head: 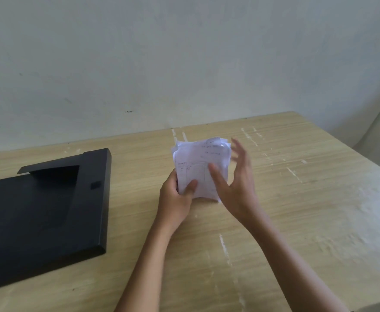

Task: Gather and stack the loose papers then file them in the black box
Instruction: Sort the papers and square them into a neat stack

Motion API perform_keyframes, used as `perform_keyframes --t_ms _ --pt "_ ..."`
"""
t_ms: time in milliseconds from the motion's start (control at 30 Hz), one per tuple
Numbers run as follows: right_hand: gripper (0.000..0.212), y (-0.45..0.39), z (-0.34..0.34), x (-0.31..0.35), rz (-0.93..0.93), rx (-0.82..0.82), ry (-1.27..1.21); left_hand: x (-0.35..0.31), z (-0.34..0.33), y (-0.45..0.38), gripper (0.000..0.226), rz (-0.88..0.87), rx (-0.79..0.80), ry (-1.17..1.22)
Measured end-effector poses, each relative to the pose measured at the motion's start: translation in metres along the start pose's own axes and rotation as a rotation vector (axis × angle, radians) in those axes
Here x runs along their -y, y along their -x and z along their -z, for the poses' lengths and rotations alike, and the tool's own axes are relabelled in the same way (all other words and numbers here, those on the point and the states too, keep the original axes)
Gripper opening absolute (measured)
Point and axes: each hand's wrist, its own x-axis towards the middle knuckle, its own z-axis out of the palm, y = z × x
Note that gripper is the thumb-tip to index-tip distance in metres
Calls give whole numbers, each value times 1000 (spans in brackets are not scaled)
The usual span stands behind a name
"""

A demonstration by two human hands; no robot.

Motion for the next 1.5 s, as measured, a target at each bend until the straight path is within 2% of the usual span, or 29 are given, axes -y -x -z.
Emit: perform_keyframes --t_ms 100,200,267,367,433,567,767,900,967,1033,1133,1267,1367,1433,1500 --pt "57 -14 8 32 240 -65 400 -1 -1 1 22 -17 11 0" --pt "53 -20 11 45 242 25 747 -1 -1 2 23 -45 7 -19" --pt "55 -15 13 38 171 77 851 -1 -1 1 25 -40 18 -2" --pt "57 -12 16 33 117 46 837 -1 -1 1 25 -43 24 4" --pt "58 -18 11 39 191 21 796 0 -1 -1 23 -55 15 -12" --pt "60 -25 -2 43 386 175 868 0 1 0 23 -56 39 -8" --pt "54 -18 0 41 408 217 945 -13 3 1 37 -89 73 91" --pt "60 -38 8 57 527 322 994 -19 -4 7 30 -163 44 16" --pt "60 -52 11 64 532 481 937 -16 -4 6 26 -134 37 -10" --pt "48 -63 11 70 429 623 877 -11 -3 2 24 -80 66 -32" --pt "31 -69 8 71 430 637 939 -5 -2 0 20 -24 76 -81" --pt "32 -77 13 71 388 636 857 -6 5 -3 17 -46 70 -42" --pt "21 -86 30 59 214 549 459 -17 15 -4 18 -39 2 158" --pt "18 -84 40 42 -10 455 106 -27 22 -2 14 134 50 458" --pt "28 -74 42 19 -217 431 -136 -32 26 0 31 342 184 606"
